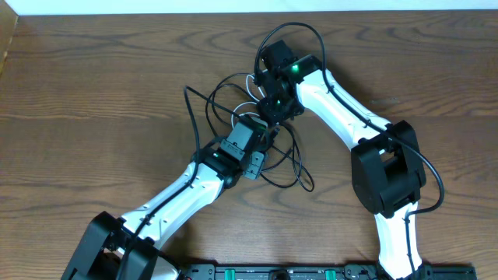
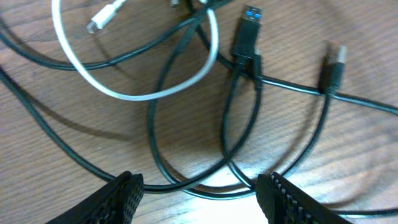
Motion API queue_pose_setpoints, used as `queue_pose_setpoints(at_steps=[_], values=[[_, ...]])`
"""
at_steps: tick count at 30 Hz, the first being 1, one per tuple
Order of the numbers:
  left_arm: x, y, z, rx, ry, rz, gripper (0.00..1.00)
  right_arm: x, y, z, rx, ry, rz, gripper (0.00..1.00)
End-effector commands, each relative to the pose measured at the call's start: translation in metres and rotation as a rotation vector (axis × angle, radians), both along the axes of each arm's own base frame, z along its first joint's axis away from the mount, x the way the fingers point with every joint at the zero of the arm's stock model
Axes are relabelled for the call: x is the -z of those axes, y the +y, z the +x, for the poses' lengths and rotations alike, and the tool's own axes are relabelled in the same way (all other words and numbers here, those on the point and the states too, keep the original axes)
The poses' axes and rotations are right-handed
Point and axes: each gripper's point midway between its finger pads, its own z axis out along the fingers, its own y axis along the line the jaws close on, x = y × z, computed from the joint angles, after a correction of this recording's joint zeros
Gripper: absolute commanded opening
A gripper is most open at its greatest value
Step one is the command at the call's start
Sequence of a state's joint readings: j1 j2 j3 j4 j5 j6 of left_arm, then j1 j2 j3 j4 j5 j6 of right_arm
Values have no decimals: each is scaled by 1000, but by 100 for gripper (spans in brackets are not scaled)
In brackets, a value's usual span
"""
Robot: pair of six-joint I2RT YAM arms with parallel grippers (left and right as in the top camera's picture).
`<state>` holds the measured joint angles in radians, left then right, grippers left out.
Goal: Untangle cables
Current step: 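Lift the white cable up and right with the right gripper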
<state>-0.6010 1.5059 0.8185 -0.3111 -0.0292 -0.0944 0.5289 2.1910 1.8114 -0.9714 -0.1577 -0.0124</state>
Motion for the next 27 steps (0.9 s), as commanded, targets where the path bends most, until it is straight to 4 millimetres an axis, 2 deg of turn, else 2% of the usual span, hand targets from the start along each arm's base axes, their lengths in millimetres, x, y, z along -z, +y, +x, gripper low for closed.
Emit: queue_pose_setpoints(at_steps=[1, 2, 5, 7, 8, 10, 12, 15, 17, 22, 23, 27], values=[[2, 11, 5, -70, 13, 1, 64, -1, 6, 2, -23, -14, 11, 6], [3, 12, 4, -72, 17, 0, 64, -1, 7, 3, -22, -19, 15, 1], [4, 13, 2, -71, 26, 7, 64, -16, 11, 9, 9, -45, 44, 1], [4, 13, 3, -72, 24, 9, 64, -47, 12, 12, 15, -76, 73, 1], [3, 15, 4, -78, 14, 16, 64, -90, 13, 17, 18, -135, 110, 1], [3, 16, 5, -82, 10, 21, 64, -139, 12, 21, 22, -210, 153, 1], [2, 14, 7, -82, 2, 15, 64, -201, 12, 21, 20, -319, 217, 1], [-1, 11, 12, -90, -17, -5, 65, -284, 8, 12, 14, -483, 315, 1], [-3, 9, 15, -99, -30, -20, 65, -337, 1, -1, 12, -591, 379, 1], [-6, 7, 19, -99, -48, -32, 65, -421, -23, -39, 13, -774, 482, 1], [-6, 6, 20, -99, -54, -37, 65, -440, -31, -52, 13, -819, 506, 1], [-8, 4, 23, -99, -65, -44, 65, -471, -49, -76, 21, -901, 538, 1]])
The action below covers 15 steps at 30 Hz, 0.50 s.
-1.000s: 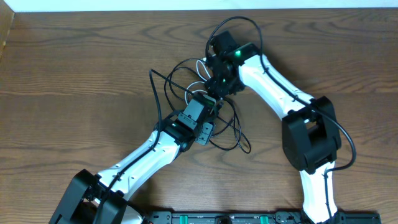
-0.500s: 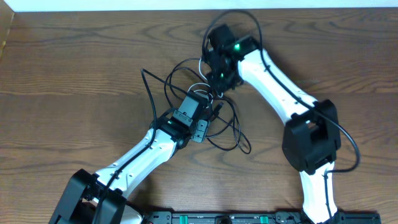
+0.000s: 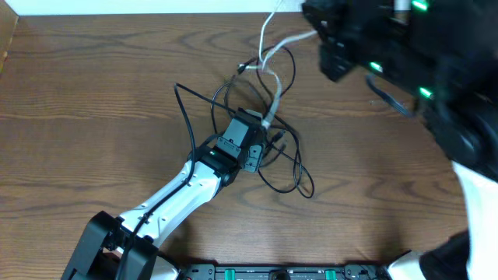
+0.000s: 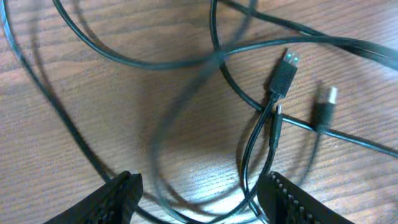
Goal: Untangle cables
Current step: 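Lift the white cable up and right with the right gripper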
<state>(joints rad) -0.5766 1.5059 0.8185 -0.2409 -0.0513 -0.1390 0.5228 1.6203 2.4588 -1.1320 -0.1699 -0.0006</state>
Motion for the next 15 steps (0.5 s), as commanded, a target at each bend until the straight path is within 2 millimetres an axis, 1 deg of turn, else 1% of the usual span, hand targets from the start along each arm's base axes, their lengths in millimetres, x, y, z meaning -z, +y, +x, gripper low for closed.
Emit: queue_pose_setpoints(at_steps=[1, 4, 7, 9, 12, 14, 15], values=[[0, 1, 4, -25, -7, -3, 65, -5, -8, -1, 30, -13, 6, 1], [-1, 1, 5, -25, -12, -7, 65, -17, -24, -6, 96, -56, 11, 1], [-1, 1, 5, -25, -12, -7, 65, -24, -39, -8, 162, -81, 7, 1], [-1, 1, 5, -25, -12, -7, 65, -25, -45, -5, 200, -87, -1, 1], [0, 1, 5, -46, -4, -19, 66, -23, -59, 5, 297, -94, -27, 1], [0, 0, 5, -58, -1, -29, 65, -20, -63, 10, 330, -92, -39, 1], [0, 0, 5, -57, -2, -30, 66, -16, -62, 14, 335, -84, -48, 1]])
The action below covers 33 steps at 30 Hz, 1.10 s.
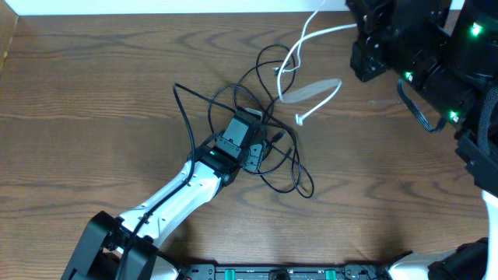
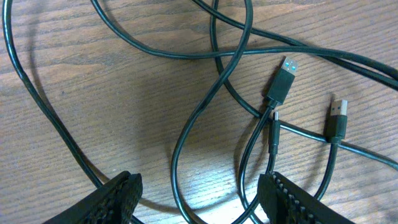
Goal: Untangle cables
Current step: 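Lift the white cable up and right with the right gripper, then pull the white cable out to the far right edge with right gripper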
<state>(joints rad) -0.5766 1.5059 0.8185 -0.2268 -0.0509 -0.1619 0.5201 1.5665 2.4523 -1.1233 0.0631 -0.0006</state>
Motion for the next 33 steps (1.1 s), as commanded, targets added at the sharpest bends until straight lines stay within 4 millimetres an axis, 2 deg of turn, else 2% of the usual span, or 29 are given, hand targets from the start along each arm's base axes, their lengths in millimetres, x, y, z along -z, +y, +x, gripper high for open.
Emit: queue_pose_setpoints(at_steps=[1, 3, 7, 9, 11, 13, 14, 17, 20, 22, 24, 28, 30, 33], values=[[1, 2, 3, -38, 5, -11, 66, 6, -14, 13, 101, 7, -24, 1], [1, 2, 3, -38, 5, -11, 66, 19, 1, 16, 34, 51, -30, 1], [1, 2, 3, -38, 5, -11, 66, 61, 62, 10, -268, 221, -11, 1], [2, 2, 2, -38, 6, -10, 66, 89, 88, 12, -389, 323, -5, 1], [2, 3, 1, -38, 12, -6, 66, 120, 103, 23, -429, 415, -20, 1], [4, 5, -2, -38, 25, 3, 66, 144, 109, 35, -419, 478, -41, 1], [7, 7, -5, -39, 39, 13, 66, 168, 113, 47, -409, 538, -58, 1], [9, 9, -8, -39, 53, 23, 66, 189, 118, 54, -426, 601, -55, 1], [9, 8, -7, -38, 52, 22, 66, 184, 129, 44, -516, 615, -10, 1], [8, 8, -7, -38, 50, 21, 66, 168, 136, 33, -614, 580, 26, 1], [8, 8, -7, -39, 51, 22, 66, 146, 130, 34, -625, 511, 52, 1], [9, 9, -8, -39, 54, 23, 66, 97, 96, 41, -542, 345, 77, 1], [9, 9, -8, -39, 54, 23, 66, 72, 70, 44, -457, 270, 94, 1], [9, 9, -8, -39, 53, 23, 66, 37, 21, 46, -280, 156, 102, 1]])
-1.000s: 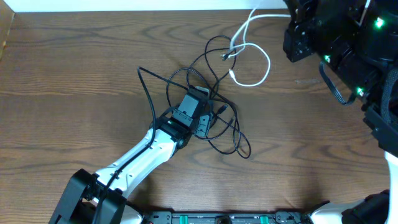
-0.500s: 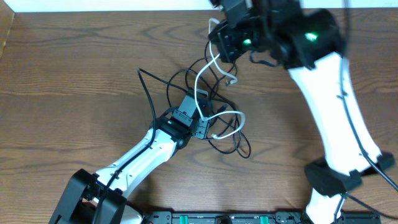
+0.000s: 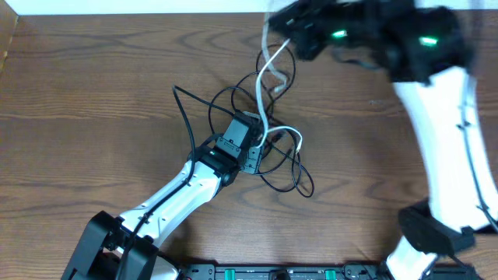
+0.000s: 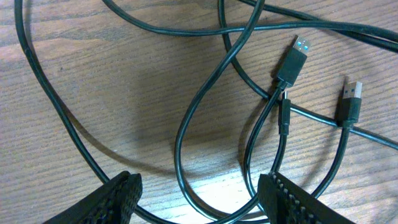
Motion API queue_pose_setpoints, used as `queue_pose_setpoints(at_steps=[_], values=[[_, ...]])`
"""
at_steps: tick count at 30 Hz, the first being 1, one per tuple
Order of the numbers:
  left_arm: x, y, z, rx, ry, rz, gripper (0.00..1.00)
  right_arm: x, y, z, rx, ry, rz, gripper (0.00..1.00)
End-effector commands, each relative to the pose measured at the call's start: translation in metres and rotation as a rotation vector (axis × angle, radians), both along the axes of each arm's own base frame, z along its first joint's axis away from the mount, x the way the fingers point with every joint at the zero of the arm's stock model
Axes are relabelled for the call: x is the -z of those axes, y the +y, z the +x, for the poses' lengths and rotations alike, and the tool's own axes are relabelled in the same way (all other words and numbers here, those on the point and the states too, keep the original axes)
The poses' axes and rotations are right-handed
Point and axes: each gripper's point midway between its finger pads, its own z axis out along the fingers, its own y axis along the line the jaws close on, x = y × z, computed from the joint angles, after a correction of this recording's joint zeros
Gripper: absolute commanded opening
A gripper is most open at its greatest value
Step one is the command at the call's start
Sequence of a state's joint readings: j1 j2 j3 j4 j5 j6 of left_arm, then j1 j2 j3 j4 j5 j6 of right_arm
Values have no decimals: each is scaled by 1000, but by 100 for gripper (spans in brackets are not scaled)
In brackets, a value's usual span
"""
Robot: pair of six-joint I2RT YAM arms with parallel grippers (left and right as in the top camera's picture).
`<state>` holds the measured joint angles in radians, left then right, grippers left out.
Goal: Untangle cables
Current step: 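Pull the white cable out to the far right edge with right gripper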
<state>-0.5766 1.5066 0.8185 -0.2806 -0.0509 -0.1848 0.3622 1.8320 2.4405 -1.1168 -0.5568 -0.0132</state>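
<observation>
A tangle of black cables (image 3: 204,131) lies mid-table. My left gripper (image 3: 261,148) rests on it, open, its fingers (image 4: 118,199) set wide apart around black loops (image 4: 186,124). Ahead of them lie a blue-tipped USB plug (image 4: 297,55) and a silver-tipped plug (image 4: 350,99). My right gripper (image 3: 280,27) is high at the far edge and blurred. A white cable (image 3: 262,85) hangs from it onto the tangle, with its loose end curling beside the left gripper.
The wooden table (image 3: 93,93) extends left and right of the tangle. The right arm (image 3: 436,101) runs down the right side. A black rail (image 3: 280,272) lines the front edge.
The right gripper has moved left from the far right corner to above the tangle. The white cable, then stretched out to the right, now hangs down across the black cables. The left gripper stays open.
First my right gripper was down in the tangle next to the open left gripper, at the white cable. Then it was high with the white cable trailing up. Then the cable was drawn off to the right. Now it hangs over the tangle again.
</observation>
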Motion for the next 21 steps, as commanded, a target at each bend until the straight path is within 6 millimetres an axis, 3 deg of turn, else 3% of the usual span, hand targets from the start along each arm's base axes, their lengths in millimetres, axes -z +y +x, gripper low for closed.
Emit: queue_pose_setpoints(at_steps=[1, 8, 10, 11, 15, 21], values=[[2, 2, 2, -19, 2, 5, 66, -68, -64, -18, 207, -185, 24, 1], [2, 3, 2, -19, 3, 5, 66, -121, -184, -44, 641, -353, -32, 1], [2, 3, 2, -19, 4, 5, 66, -125, -206, -52, 728, -367, -53, 1], [2, 3, 2, -19, 4, 5, 66, -124, -222, -56, 795, -362, -75, 1], [1, 3, 3, -21, -1, 6, 66, -110, -252, -51, 925, -321, -138, 1], [1, 2, 3, -21, -4, 4, 66, -67, -305, -13, 1130, -146, -129, 1]])
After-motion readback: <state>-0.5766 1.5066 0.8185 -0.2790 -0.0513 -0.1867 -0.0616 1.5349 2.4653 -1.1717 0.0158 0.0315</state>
